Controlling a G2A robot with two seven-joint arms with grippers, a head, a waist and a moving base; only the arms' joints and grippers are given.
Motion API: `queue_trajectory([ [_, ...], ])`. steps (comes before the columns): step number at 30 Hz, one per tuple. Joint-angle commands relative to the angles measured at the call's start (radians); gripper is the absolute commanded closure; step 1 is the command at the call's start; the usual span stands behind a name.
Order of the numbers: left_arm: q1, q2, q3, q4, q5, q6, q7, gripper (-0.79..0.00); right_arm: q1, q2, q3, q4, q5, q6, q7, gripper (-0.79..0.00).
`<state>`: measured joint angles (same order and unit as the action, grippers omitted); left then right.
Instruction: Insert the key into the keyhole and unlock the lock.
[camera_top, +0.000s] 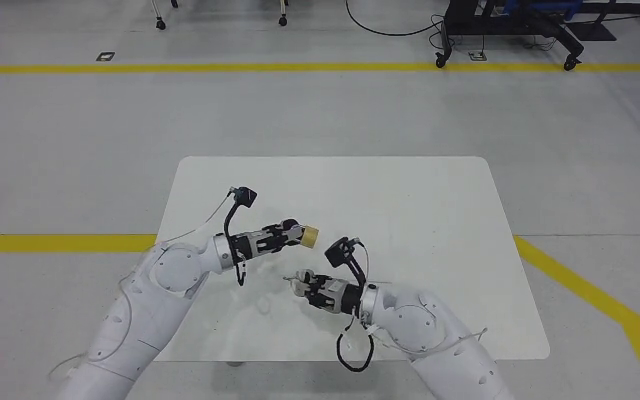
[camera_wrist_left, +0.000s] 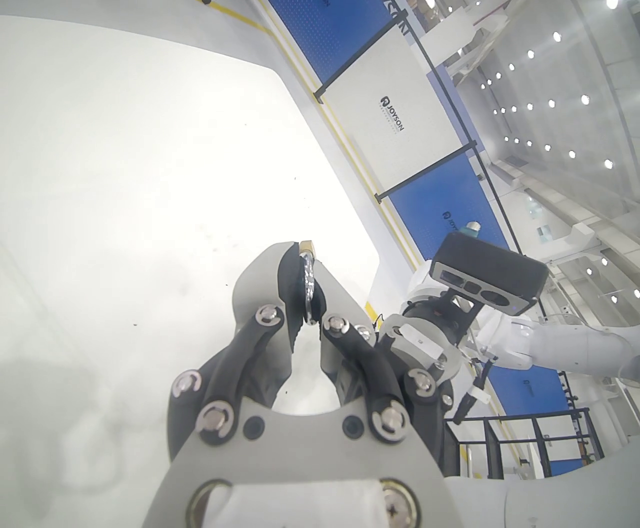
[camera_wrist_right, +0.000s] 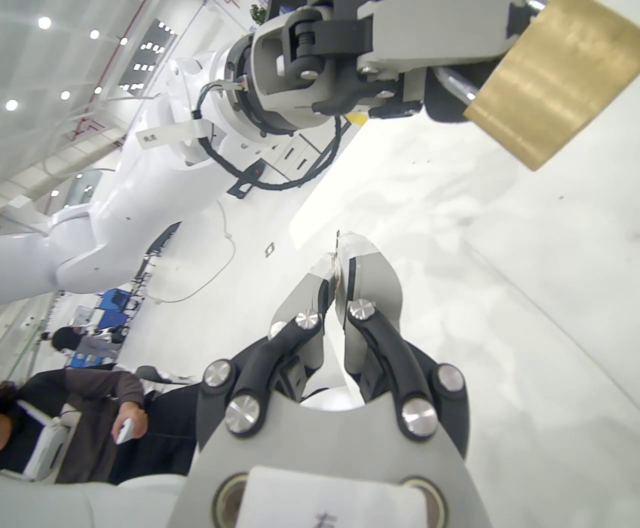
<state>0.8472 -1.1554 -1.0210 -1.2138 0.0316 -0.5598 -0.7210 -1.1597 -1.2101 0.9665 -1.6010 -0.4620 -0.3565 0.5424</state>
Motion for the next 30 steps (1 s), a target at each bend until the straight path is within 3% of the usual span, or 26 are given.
queue_trajectory([
  [1,-0.006,-0.002,0.003,0.016,-0.015,-0.011,-0.006,0.0,0.001,-0.003,-0.006,0.002,-0.029,0.026,-0.023,0.0],
  [22,-0.021,-0.005,0.012,0.02,-0.021,-0.052,-0.058,0.0,0.025,-0.014,0.031,0.034,-0.085,0.141,-0.128,0.0],
  [27,-0.017,-0.003,0.004,0.011,-0.01,-0.058,-0.05,0.0,-0.018,-0.006,0.068,-0.006,-0.086,0.129,-0.132,0.0],
  [30,-0.014,-0.001,-0.003,0.006,0.022,-0.058,-0.025,0.0,-0.053,0.002,0.091,-0.031,-0.04,0.073,-0.104,0.0],
])
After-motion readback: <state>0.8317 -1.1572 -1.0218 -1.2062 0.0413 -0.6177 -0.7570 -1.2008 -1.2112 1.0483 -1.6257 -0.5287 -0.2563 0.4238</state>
